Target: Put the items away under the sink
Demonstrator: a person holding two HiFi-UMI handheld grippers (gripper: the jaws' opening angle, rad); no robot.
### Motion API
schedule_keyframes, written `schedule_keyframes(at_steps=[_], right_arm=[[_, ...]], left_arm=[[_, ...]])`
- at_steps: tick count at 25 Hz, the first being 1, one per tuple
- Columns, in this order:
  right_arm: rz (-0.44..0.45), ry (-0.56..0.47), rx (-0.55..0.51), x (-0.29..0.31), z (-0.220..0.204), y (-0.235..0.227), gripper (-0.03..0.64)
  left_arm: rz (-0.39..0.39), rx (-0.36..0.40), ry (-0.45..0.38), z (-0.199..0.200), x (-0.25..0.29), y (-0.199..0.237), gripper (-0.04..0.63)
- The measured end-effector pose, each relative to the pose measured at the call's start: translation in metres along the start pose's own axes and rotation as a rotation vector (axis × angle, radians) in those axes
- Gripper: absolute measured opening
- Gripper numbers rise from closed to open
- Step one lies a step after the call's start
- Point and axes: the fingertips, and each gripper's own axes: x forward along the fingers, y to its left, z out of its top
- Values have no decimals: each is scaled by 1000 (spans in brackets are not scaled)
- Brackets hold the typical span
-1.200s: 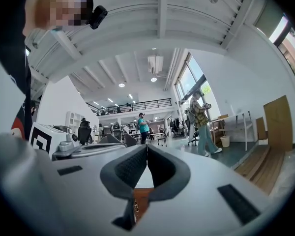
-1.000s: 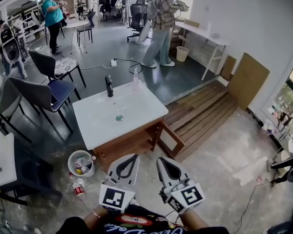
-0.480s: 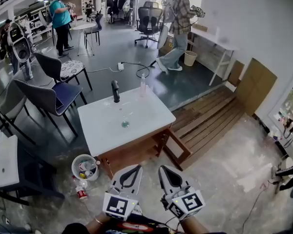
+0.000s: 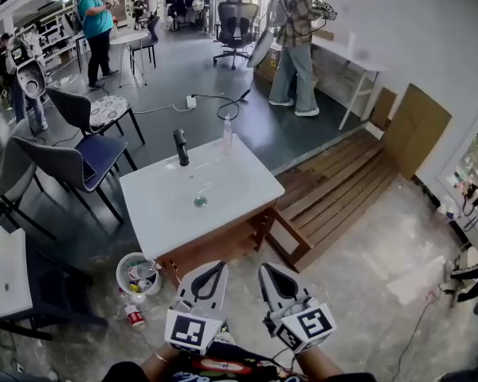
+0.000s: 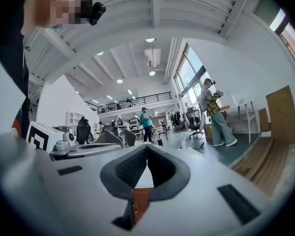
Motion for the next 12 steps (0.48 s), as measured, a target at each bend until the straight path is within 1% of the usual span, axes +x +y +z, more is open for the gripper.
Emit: schedule_keyframes(at_steps=[3, 6, 12], right_arm=[[-2, -2, -3, 6, 3, -3, 8], [-13, -2, -1, 10, 3, -9, 8], [-26, 2, -1, 19, 4, -14, 8]], left_arm=[[-6, -3, 9, 1, 8, 4, 8], [-17, 6, -1, 1, 17, 7, 8], [-18, -10, 11, -1, 26, 15, 8]])
